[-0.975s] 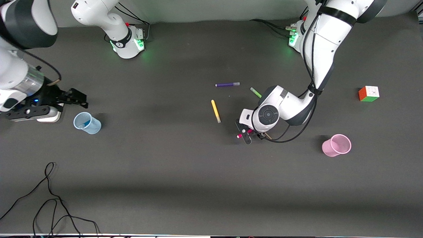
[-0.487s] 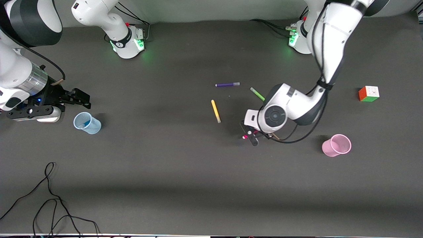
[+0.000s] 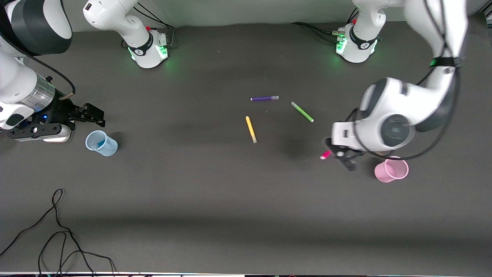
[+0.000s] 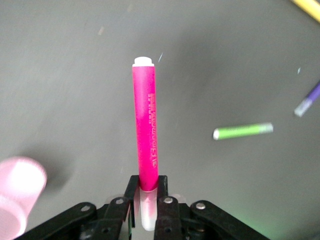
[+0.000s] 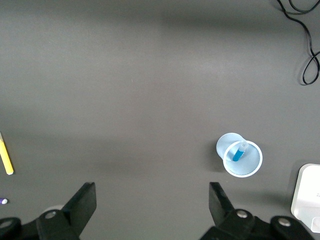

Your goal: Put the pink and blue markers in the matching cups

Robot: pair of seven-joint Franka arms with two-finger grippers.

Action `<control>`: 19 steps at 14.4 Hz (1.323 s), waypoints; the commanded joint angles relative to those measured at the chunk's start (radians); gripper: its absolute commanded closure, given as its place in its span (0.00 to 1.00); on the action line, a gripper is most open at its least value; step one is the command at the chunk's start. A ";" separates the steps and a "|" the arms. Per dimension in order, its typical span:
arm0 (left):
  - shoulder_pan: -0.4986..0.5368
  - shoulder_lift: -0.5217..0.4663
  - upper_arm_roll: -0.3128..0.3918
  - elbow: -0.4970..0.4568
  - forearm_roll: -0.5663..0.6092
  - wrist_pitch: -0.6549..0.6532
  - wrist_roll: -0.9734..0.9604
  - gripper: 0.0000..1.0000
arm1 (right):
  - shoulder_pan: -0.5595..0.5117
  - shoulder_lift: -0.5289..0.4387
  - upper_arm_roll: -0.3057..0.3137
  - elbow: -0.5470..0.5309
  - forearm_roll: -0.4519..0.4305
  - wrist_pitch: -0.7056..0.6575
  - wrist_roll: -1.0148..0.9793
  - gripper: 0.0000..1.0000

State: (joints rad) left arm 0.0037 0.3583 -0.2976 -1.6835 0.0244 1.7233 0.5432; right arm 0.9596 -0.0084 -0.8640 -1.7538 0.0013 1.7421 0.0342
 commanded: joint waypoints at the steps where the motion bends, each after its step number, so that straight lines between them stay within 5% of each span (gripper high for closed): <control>1: 0.102 0.013 -0.003 0.094 -0.001 -0.137 0.055 1.00 | 0.001 0.033 -0.006 0.033 0.025 -0.027 0.010 0.00; 4: 0.166 0.036 -0.002 0.165 0.075 -0.252 0.050 1.00 | -0.004 0.030 -0.006 0.033 0.025 -0.027 0.006 0.00; 11: 0.199 0.070 0.086 0.199 0.155 -0.254 -0.178 1.00 | -0.007 0.022 -0.009 0.045 0.025 -0.032 0.000 0.00; 19: 0.177 0.269 0.087 0.297 0.193 -0.303 -0.385 1.00 | -0.038 0.044 -0.006 0.065 0.104 -0.047 -0.005 0.00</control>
State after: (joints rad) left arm 0.1976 0.5719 -0.2139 -1.4599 0.1962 1.4707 0.2057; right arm 0.9477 0.0051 -0.8735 -1.7227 0.0694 1.7173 0.0342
